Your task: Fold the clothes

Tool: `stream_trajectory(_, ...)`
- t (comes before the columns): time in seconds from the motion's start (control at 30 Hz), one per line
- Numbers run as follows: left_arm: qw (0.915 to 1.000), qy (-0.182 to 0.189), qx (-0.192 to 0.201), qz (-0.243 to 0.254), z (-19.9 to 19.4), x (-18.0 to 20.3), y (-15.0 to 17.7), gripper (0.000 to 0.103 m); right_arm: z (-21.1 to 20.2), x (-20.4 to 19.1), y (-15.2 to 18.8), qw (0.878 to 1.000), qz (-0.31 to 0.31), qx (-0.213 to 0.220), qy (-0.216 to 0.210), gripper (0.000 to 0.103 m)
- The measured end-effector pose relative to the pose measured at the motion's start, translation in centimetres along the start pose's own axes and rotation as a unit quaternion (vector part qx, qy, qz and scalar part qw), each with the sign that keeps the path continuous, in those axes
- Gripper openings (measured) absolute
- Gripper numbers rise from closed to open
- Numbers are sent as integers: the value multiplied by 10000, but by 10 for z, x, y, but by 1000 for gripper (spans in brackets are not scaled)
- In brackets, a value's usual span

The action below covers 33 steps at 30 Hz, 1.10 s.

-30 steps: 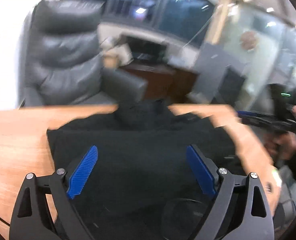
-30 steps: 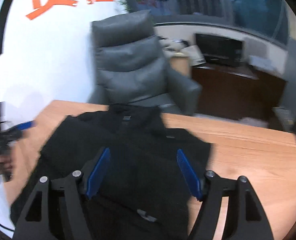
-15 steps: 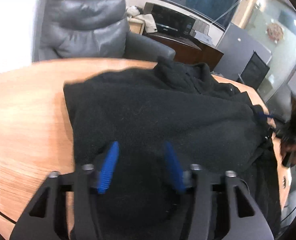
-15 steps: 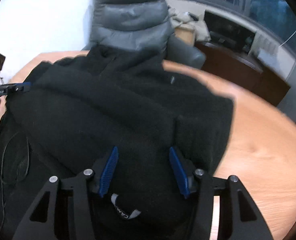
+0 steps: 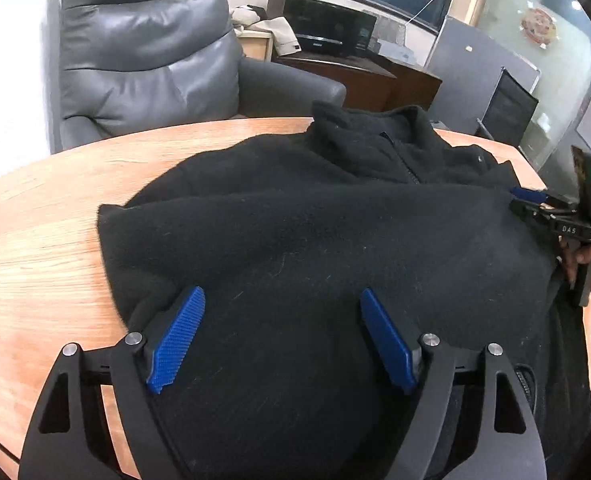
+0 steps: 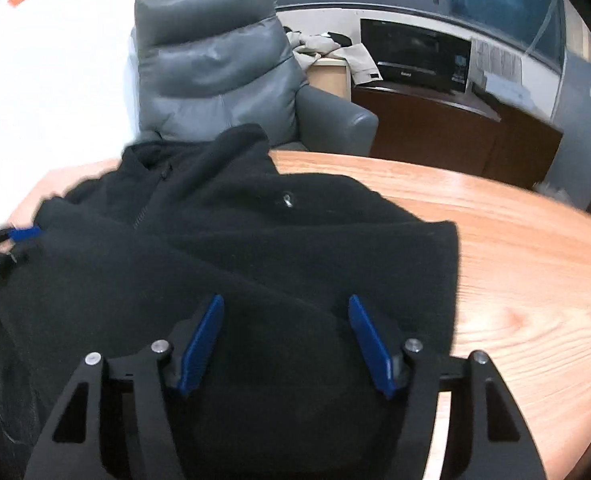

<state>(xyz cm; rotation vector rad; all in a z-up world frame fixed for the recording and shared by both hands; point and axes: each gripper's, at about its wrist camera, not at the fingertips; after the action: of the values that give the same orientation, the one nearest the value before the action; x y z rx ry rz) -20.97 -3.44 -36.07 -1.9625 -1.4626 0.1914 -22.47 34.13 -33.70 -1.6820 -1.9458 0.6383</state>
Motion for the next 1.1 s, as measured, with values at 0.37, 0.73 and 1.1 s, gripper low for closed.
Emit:
stream_trajectory(0.37, 9987, 51, 210, 463, -9, 10, 22, 92, -38, -36, 47, 9980, -619, -138, 39, 78)
stream_trajectory(0.73, 9962, 4, 172, 855, -22, 11, 46, 93, -70, -34, 77, 9956, -749, -554, 1, 76)
stream_trajectory(1.1, 9959, -44, -92, 896, -41, 35, 75, 99, -77, -44, 91, 9948, -525, -839, -242, 73)
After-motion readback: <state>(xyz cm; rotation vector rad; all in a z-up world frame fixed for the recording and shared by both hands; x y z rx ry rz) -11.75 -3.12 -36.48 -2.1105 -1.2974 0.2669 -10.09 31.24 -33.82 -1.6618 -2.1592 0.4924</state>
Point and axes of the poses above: each gripper's, at about its wrist camera, not at the fingertips, and z roughly the way its jaws point, x to its right, y to its underside, and after that the axes turned 9 degrees about y, right-handed
